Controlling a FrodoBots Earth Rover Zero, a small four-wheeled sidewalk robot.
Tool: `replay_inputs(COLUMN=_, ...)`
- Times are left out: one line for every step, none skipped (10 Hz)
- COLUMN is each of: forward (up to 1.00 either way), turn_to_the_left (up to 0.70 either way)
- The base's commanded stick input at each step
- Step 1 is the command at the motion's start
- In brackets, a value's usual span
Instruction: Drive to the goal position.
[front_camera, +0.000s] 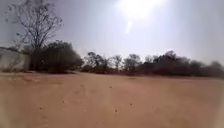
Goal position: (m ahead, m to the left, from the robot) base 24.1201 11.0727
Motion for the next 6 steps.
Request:
replay_inputs(forward=1.0, turn_to_the_left=0.34)
replay_inputs(forward=1.0, turn_to_the_left=0.24)
replay_inputs(forward=1.0, turn_to_the_left=0.02)
replay_inputs(forward=1.0, turn_to_the_left=0.02)
replay_inputs(forward=1.0, turn_to_the_left=0.02)
replay_inputs(forward=1.0, turn_to_the_left=0.02)
